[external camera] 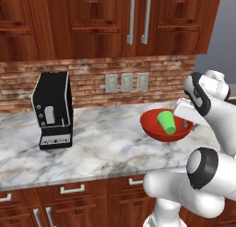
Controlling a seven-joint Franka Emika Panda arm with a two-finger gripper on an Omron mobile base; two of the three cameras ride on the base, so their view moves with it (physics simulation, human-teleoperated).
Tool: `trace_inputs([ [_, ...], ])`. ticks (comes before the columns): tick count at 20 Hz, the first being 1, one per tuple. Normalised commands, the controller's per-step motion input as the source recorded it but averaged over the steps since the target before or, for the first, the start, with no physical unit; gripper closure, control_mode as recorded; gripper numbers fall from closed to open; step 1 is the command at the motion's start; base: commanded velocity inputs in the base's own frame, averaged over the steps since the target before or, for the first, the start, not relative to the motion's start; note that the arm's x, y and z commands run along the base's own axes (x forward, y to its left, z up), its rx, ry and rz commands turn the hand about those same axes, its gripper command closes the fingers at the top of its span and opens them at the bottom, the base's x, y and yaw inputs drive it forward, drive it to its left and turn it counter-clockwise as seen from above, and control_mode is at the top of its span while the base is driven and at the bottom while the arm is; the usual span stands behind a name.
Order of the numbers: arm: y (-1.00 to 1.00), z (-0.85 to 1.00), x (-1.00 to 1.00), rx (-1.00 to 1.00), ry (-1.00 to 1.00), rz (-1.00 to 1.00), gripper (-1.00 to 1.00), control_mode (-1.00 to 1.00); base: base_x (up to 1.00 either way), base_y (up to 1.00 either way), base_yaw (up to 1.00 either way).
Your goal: Place the cup inside the bowl on the dining table and move the bowl to any counter.
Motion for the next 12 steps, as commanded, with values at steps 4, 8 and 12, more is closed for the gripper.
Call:
trace_inputs([
  [4, -0.07, -0.05, 0.31, 0.00, -0.02, 0.00, 1.00, -1.00, 0.00, 0.00, 0.00],
  [8, -0.08, -0.01, 0.41, 0.00, 0.00, 0.00, 1.00, -1.00, 0.00, 0.00, 0.00],
  [12, -0.20, 0.00, 0.17, 0.00, -0.04, 0.00, 1.00, -1.00, 0.00, 0.00, 0.00],
])
